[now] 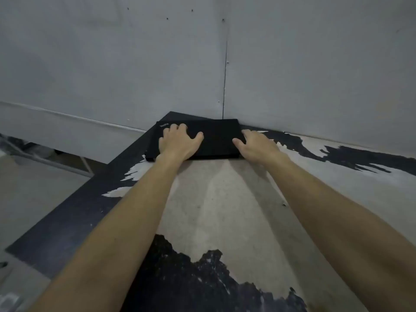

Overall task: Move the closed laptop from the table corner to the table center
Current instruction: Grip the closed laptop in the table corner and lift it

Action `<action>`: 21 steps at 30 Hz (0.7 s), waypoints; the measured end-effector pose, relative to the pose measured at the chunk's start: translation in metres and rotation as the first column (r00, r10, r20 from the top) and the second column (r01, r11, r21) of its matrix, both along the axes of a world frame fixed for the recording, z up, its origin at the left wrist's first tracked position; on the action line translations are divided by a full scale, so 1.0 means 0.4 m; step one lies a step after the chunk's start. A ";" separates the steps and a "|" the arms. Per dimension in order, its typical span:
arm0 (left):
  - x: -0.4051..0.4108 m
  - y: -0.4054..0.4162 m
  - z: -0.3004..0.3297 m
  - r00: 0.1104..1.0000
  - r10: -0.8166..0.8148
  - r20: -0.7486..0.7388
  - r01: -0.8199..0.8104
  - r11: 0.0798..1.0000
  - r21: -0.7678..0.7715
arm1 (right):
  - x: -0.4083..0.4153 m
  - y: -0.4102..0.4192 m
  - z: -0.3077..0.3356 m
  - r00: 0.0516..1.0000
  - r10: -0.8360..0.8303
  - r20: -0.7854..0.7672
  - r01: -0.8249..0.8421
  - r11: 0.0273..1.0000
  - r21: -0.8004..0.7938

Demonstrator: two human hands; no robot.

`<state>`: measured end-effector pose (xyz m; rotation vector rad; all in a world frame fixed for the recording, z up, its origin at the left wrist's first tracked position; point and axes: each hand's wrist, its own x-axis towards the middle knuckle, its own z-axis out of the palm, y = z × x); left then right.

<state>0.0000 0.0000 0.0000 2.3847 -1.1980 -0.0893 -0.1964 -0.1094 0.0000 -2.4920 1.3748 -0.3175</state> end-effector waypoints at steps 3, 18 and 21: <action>0.058 -0.014 -0.011 0.995 0.101 0.002 -0.101 0.994 0.048 | 0.029 -0.036 -0.021 1.000 -0.031 0.007 0.030 0.998 0.047; 0.196 -0.056 -0.044 0.909 0.383 -0.165 -0.340 0.910 0.238 | 0.116 -0.127 -0.066 0.975 -0.222 0.024 0.218 0.968 0.123; 0.223 -0.069 -0.052 0.917 0.376 -0.134 -0.327 0.901 0.286 | 0.125 -0.118 -0.073 0.968 -0.245 0.050 0.237 0.963 0.128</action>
